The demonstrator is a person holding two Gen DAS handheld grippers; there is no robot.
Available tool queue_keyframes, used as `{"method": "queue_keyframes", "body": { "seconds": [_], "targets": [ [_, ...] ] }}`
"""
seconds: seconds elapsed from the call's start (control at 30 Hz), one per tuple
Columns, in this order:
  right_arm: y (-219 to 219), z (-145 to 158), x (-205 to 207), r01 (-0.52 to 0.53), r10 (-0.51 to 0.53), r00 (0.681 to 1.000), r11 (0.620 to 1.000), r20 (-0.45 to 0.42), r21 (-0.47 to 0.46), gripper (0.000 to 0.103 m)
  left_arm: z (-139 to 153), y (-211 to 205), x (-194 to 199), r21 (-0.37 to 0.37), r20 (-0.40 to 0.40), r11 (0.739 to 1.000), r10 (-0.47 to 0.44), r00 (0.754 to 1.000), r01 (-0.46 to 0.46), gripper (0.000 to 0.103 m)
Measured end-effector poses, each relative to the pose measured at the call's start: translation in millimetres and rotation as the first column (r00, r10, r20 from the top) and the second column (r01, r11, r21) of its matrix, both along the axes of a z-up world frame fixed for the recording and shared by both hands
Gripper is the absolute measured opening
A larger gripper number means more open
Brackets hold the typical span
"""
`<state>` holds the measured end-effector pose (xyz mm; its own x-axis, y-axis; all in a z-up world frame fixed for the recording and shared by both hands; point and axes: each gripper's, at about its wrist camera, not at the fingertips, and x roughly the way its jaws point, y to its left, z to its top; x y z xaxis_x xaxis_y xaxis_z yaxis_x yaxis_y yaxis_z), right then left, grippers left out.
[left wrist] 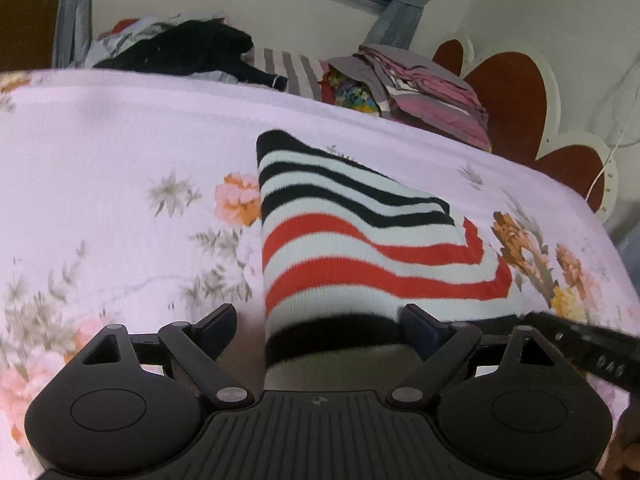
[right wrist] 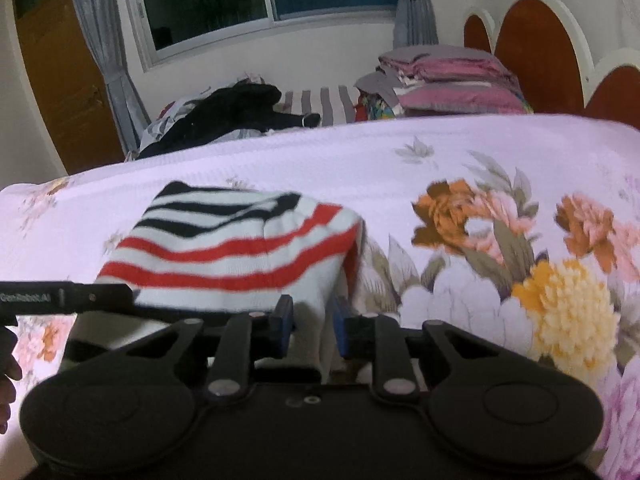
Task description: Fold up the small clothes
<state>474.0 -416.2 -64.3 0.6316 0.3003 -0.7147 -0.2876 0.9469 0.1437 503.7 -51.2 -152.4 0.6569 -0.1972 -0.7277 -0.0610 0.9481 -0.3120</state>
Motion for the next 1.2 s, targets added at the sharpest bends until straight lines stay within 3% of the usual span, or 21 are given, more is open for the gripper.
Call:
{"method": "queue_keyframes", "body": {
  "seconds": [0.23, 0.37, 0.47, 0.53, 0.57, 0.7, 0.87, 0.93, 1.1, 1.17, 1.2],
  "targets": [
    [-2.3, -19.5, -1.0, 0.019, -0.019, 0.999, 1.0, -0.043, 0.004, 0.02, -16.9, 2.1, -4.5, -0.034, 0.007, 0.999, -0.008, 1.0, 0.008, 0.088],
    [-5.4, -11.8, 3.5, 0.001, 0.001, 0.998, 0.999, -0.058, 0.036, 0.025, -14.7, 5.8, -0.6, -0.065, -0.02, 0.998, 0.0, 1.0, -0.001, 0.089],
    [-12.8, -9.7, 8.6, 0.016, -0.007, 0.996, 0.994, -0.09, 0.108, 0.038, -12.9, 8.0, 1.8, -0.087, -0.05, 0.996, 0.009, 0.999, -0.013, 0.095],
    [-15.5, -9.2, 11.7, 0.022, -0.006, 0.994, 0.989, -0.109, 0.149, 0.062, -13.2, 9.6, 2.5, -0.099, -0.064, 0.995, 0.007, 0.998, -0.013, 0.096],
    [-15.8, -8.7, 12.9, 0.024, -0.007, 0.994, 0.987, -0.108, 0.156, 0.066, -13.3, 10.1, 3.0, -0.104, -0.066, 0.995, -0.001, 0.998, -0.006, 0.096],
    [-19.5, -14.1, 24.0, 0.026, 0.004, 0.99, 0.978, -0.142, 0.208, 0.067, -19.7, 13.1, 7.3, -0.149, -0.087, 0.989, -0.022, 0.996, 0.009, 0.096],
    [-27.1, -38.5, 43.1, 0.066, 0.011, 0.968, 0.952, -0.251, 0.298, 0.068, -32.2, 14.6, 17.8, -0.204, -0.103, 0.979, -0.044, 0.994, 0.023, 0.097],
    [-28.3, -47.7, 48.0, 0.076, 0.022, 0.96, 0.939, -0.28, 0.336, 0.074, -35.8, 13.5, 22.7, -0.213, -0.102, 0.977, -0.058, 0.993, 0.035, 0.101],
    [-21.0, -55.1, 53.7, 0.058, 0.055, 0.959, 0.921, -0.277, 0.386, 0.072, -35.7, 5.3, 29.2, -0.19, -0.087, 0.979, -0.097, 0.991, 0.079, 0.102],
    [-14.8, -54.7, 53.6, 0.041, 0.062, 0.963, 0.929, -0.264, 0.367, 0.068, -34.9, 2.5, 29.6, -0.189, -0.077, 0.979, -0.097, 0.992, 0.081, 0.099],
    [-13.0, -53.8, 53.3, 0.035, 0.061, 0.964, 0.935, -0.258, 0.354, 0.064, -34.0, 1.9, 29.2, -0.186, -0.067, 0.979, -0.1, 0.993, 0.086, 0.09]
  ]
}}
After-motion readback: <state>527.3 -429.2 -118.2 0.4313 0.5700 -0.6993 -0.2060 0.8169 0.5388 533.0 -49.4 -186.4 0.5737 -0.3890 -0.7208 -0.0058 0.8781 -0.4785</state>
